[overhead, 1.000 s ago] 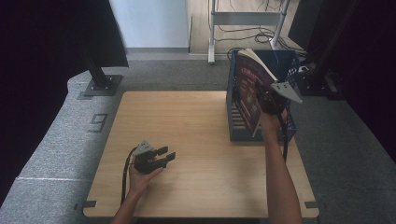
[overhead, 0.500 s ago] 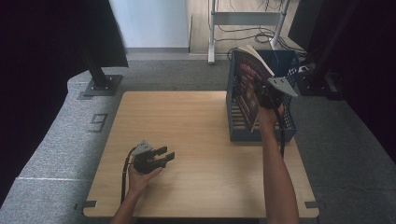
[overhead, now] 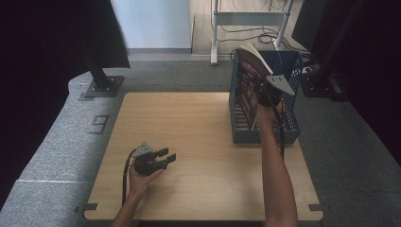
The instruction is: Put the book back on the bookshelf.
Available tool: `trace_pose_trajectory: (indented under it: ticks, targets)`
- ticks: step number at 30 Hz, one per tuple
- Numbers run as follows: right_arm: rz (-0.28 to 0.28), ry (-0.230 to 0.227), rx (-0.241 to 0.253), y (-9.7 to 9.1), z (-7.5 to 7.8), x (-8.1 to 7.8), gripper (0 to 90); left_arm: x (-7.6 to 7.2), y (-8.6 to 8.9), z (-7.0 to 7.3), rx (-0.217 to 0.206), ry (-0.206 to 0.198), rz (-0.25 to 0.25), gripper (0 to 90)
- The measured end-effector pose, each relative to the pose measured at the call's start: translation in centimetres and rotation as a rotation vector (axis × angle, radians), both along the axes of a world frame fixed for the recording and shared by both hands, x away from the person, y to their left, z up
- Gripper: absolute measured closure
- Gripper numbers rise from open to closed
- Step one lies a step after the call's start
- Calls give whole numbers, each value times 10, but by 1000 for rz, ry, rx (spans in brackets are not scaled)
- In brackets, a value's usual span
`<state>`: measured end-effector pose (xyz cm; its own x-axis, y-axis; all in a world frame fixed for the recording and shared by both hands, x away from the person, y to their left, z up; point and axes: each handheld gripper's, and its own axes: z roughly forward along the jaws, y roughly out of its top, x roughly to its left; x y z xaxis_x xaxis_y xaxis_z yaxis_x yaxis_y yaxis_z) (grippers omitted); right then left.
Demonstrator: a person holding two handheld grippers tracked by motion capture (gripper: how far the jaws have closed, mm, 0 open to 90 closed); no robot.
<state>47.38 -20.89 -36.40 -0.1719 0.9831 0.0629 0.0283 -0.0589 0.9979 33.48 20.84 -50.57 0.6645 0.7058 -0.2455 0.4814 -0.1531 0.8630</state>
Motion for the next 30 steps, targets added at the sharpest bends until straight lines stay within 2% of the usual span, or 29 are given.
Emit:
trace_pose_trajectory:
  ticks: [8,14,22,29,30]
  targets:
    - [-22,-4,9,2,-5,8,816,1,-2,-3,8,11,-5,497]
    - [-51,1,28,0,-15,16,817,1,-4,-4,10,10,-10,497]
    - [-36,10,9,3,-25,19,816,1,0,-3,3,9,-2,498]
    - [-32,34,-21,11,-42,22,816,1,-1,-3,7,11,-8,500]
    - [-31,41,-24,13,-48,23,816,1,-2,-4,7,14,-8,500]
